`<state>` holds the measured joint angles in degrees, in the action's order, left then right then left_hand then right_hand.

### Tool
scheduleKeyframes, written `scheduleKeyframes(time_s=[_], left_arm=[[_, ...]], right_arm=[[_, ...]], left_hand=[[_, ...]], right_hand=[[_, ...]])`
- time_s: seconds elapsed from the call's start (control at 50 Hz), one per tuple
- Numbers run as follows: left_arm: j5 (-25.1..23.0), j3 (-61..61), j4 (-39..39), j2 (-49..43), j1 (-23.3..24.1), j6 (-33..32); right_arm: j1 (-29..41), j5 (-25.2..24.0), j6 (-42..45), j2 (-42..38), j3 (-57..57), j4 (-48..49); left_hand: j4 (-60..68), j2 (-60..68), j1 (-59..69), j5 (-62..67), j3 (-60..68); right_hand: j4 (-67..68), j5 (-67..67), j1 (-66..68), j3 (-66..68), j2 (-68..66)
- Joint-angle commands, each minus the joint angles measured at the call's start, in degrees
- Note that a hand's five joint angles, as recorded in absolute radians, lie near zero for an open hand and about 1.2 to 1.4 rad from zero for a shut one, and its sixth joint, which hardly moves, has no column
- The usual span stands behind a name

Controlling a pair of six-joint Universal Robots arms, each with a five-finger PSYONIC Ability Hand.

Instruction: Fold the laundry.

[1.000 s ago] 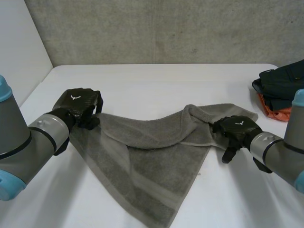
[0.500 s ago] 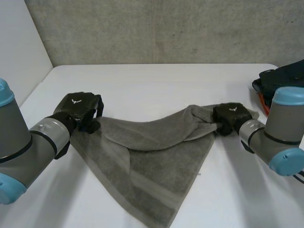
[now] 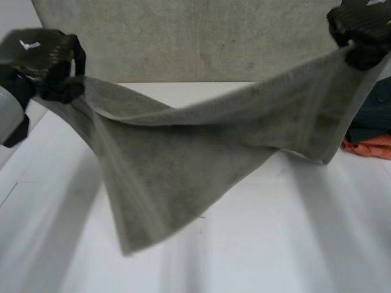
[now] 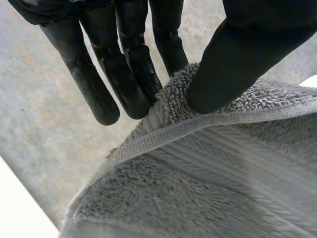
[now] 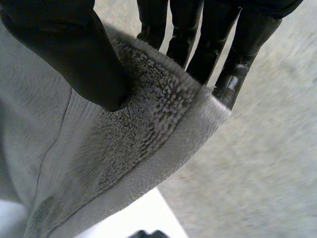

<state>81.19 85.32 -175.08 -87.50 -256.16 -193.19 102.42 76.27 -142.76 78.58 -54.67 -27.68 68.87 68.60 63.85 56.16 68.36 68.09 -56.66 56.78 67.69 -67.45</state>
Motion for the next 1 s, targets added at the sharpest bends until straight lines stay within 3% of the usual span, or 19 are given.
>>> scheduleKeyframes(time_s=[0.02,0.14,0.24,0.34,0.48,0.52,0.62,0.76,0.94,1.0], left_arm=[[0.10,-4.19,6.24,-0.30,-0.74,-6.47],[0.46,-5.95,5.98,-7.76,-0.48,-12.46],[1.42,-12.09,3.09,-18.22,0.05,-13.52],[5.72,-24.46,-8.92,-28.41,1.45,-13.79],[8.01,-32.67,-31.96,-30.28,2.25,-13.70],[9.68,-32.93,-38.39,-29.84,2.51,-13.70],[12.76,-31.27,-40.96,-27.81,3.30,-13.44],[12.58,-18.36,-34.55,-26.24,3.74,-12.73],[12.50,-1.04,-29.44,-26.93,3.56,-12.47],[12.41,3.09,-29.36,-29.47,3.65,-12.65]], right_arm=[[0.23,0.10,5.38,0.88,4.83,-11.42],[1.55,1.24,8.55,-6.76,6.41,-11.43],[4.97,6.24,8.29,-17.29,13.86,-2.07],[6.73,10.56,7.24,-25.04,23.36,14.73],[7.35,11.26,1.88,-27.96,28.56,46.78],[7.53,11.53,1.17,-27.78,28.13,51.57],[7.88,11.35,0.12,-25.76,25.06,51.77],[7.09,10.13,-3.14,-21.63,11.35,46.41],[6.91,1.96,-2.87,-21.53,-11.66,39.73],[6.83,1.42,-2.43,-23.82,-15.55,40.07]], left_hand=[[11.13,11.40,16.15,13.84,11.64],[11.13,11.40,16.15,13.84,11.64],[11.13,11.40,16.15,13.84,11.64],[11.13,11.40,16.15,13.84,11.64],[11.13,11.40,16.15,13.84,11.64],[11.13,11.40,16.15,13.84,11.64],[11.13,11.40,16.15,13.84,11.64],[11.13,11.40,16.15,13.84,11.64],[11.13,11.40,16.15,13.84,11.64],[11.13,11.40,16.15,13.84,11.64]], right_hand=[[11.91,-13.34,23.22,12.31,-12.55],[11.91,-13.34,23.22,12.31,-12.55],[11.91,-13.34,23.22,12.31,-12.55],[11.91,-13.34,23.22,12.31,-12.55],[11.91,-13.34,23.22,12.31,-12.55],[11.91,-13.34,23.22,12.31,-12.55],[11.91,-13.34,23.22,12.31,-12.55],[11.91,-13.34,23.22,12.31,-12.55],[11.91,-13.34,23.22,12.31,-12.55],[11.91,-13.34,23.22,12.31,-12.55]])
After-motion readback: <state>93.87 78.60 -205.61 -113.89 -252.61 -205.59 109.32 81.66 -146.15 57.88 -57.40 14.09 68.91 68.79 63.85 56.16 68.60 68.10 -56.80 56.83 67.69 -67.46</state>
